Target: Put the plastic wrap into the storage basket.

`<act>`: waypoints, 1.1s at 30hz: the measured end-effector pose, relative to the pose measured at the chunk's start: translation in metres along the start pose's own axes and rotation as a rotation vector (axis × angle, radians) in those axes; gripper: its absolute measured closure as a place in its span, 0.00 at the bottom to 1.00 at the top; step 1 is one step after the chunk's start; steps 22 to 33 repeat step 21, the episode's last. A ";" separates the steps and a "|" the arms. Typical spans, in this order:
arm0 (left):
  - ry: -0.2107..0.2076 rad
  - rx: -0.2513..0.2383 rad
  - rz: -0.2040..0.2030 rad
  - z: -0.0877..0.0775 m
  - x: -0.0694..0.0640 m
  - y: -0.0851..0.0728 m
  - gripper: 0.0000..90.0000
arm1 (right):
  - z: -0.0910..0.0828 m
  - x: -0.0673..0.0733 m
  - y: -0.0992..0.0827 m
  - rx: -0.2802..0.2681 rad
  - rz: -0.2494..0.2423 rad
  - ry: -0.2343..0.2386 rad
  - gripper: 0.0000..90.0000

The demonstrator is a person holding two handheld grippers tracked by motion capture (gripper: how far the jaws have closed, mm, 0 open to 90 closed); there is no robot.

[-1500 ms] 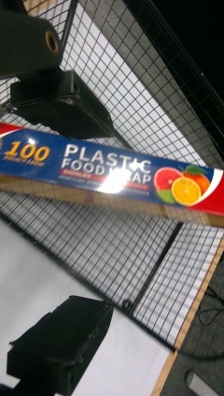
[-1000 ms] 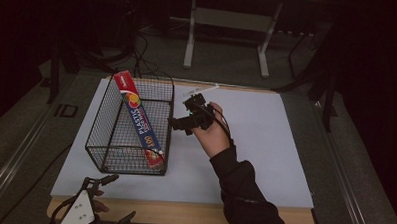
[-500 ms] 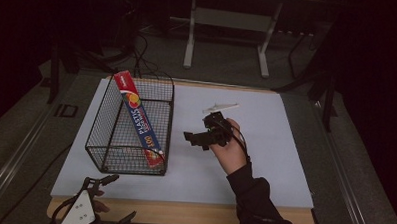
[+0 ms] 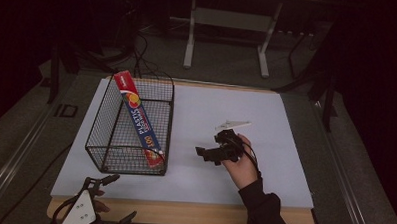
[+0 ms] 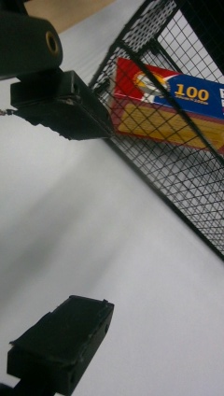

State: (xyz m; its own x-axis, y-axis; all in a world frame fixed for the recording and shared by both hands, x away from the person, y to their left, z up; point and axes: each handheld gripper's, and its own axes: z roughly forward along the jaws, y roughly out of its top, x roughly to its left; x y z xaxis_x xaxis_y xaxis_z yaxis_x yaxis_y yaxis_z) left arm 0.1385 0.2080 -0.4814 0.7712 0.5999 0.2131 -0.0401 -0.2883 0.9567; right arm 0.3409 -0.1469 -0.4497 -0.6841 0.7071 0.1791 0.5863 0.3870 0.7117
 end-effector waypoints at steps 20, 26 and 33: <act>-0.011 0.003 0.002 0.000 0.001 0.000 0.01 | 0.010 -0.016 -0.038 0.022 0.020 -0.026 0.15; -0.011 0.001 0.001 -0.001 0.001 0.000 0.01 | 0.010 -0.016 -0.038 0.021 0.019 -0.027 0.15; -0.011 0.001 0.001 -0.001 0.001 0.000 0.01 | 0.010 -0.016 -0.038 0.021 0.019 -0.027 0.15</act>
